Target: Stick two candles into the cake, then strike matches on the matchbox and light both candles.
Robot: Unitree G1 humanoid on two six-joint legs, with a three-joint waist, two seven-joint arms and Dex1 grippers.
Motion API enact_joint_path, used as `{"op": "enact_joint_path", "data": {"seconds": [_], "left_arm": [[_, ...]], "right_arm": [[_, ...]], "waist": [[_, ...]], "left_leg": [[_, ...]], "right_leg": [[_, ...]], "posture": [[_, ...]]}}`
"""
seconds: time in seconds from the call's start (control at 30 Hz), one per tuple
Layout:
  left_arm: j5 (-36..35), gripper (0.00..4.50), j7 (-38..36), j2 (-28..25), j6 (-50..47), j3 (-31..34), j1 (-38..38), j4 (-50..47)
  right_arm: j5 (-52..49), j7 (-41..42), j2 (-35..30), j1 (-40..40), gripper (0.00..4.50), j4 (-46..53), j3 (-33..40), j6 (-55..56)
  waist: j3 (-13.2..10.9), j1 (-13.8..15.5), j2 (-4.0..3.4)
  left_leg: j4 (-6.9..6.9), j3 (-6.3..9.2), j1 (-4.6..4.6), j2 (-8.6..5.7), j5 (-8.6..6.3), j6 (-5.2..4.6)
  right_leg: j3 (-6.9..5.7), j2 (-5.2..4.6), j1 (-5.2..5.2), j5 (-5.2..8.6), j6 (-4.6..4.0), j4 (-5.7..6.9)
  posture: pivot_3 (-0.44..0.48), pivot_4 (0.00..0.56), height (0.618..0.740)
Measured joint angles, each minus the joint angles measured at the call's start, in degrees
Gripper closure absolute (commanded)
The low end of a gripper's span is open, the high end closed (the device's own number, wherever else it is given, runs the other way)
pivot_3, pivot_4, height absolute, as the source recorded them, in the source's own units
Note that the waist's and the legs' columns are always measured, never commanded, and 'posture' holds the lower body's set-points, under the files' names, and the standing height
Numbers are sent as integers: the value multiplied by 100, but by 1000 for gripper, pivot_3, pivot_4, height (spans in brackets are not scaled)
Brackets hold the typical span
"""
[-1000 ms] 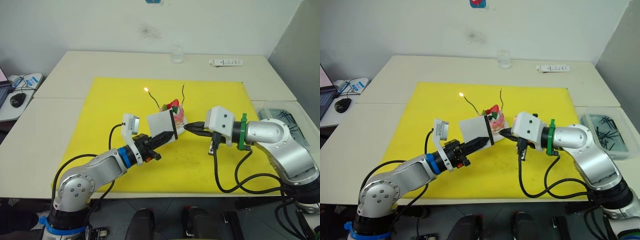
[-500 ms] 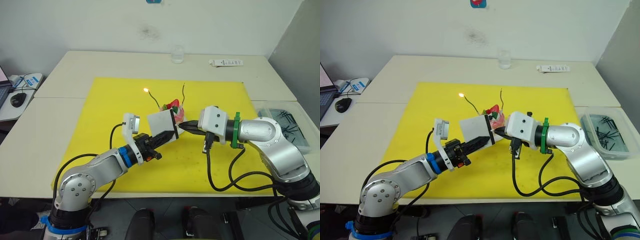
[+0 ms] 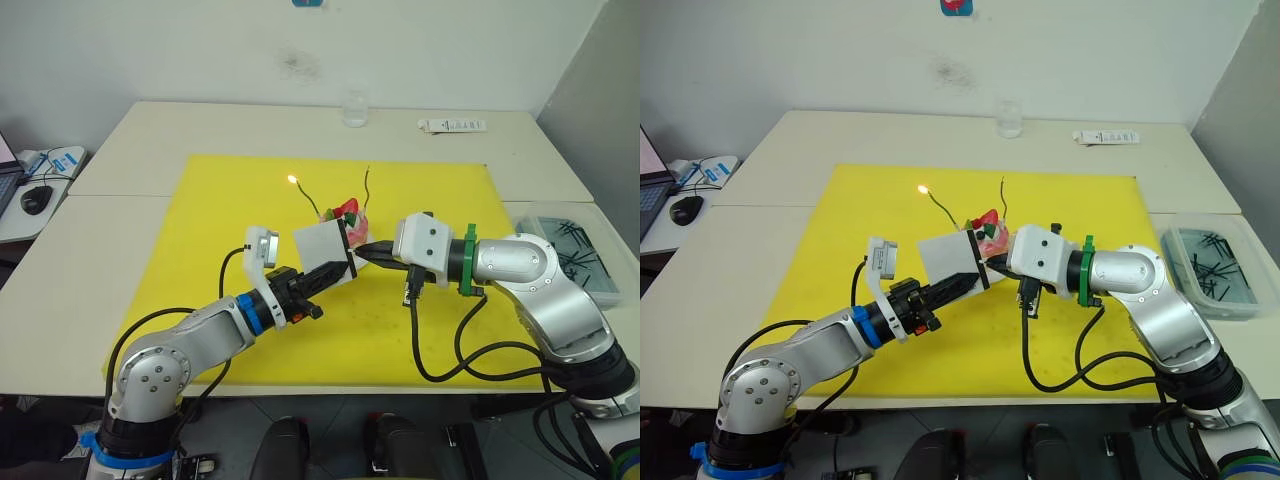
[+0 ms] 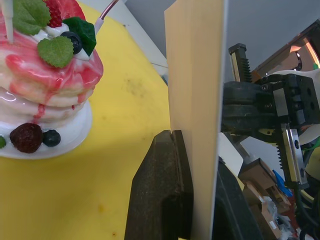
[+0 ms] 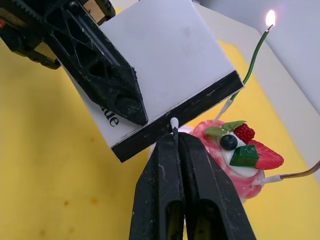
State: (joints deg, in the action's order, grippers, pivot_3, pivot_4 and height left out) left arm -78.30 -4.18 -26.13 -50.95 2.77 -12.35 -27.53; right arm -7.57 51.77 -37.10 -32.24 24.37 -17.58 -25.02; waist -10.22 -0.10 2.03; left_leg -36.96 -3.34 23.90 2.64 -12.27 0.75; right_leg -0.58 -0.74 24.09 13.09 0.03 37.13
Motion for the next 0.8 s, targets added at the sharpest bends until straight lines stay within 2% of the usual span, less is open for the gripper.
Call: {"op": "enact_joint_path", "data": {"seconds": [0.1,0.2,0.33,0.47,0.67,0.8], "left_arm": [[73,4500,19,-28,-8,-13,-49,3],[-141,4500,97,34,207,248,-676,-203],[-297,4500,135,-32,292,414,-834,-339],[-243,4500,55,-4,250,55,-266,-665],[71,4500,-365,-394,229,-48,498,-861],[76,4500,-514,-532,231,-47,745,-948]], "right_arm": [[101,374,-197,1,4469,-70,-193,288],[-67,1696,-1270,196,4469,-53,-478,699],[-438,2327,-1916,-112,4469,-490,180,807],[-710,2104,-1829,-943,4469,-915,892,377],[-710,1248,-1344,-874,4469,-1013,1085,-166],[-694,868,-1176,-878,4469,-1081,1206,-220]], "waist": [[0,0,0],[-4,91,7],[-4,21,5],[-2,-39,9],[-3,4,7],[-3,2,7]], "left_leg": [[1,1,0,-1,0,0],[-4,2,6,-6,0,0],[-5,-22,-5,-10,0,-1],[-2,-7,-12,0,0,0],[3,6,-6,4,0,1],[2,0,-4,3,0,1]], "right_leg": [[-1,0,-1,0,0,-2],[-8,-7,-5,0,0,-10],[1,-12,-4,0,0,-10],[6,-12,-6,-2,0,-1],[-5,-6,2,9,-19,10],[-1,-11,0,7,-13,4]], "posture": [[0,150,740],[0,150,740],[0,150,740],[0,150,740],[0,150,740],[0,150,740]]}}
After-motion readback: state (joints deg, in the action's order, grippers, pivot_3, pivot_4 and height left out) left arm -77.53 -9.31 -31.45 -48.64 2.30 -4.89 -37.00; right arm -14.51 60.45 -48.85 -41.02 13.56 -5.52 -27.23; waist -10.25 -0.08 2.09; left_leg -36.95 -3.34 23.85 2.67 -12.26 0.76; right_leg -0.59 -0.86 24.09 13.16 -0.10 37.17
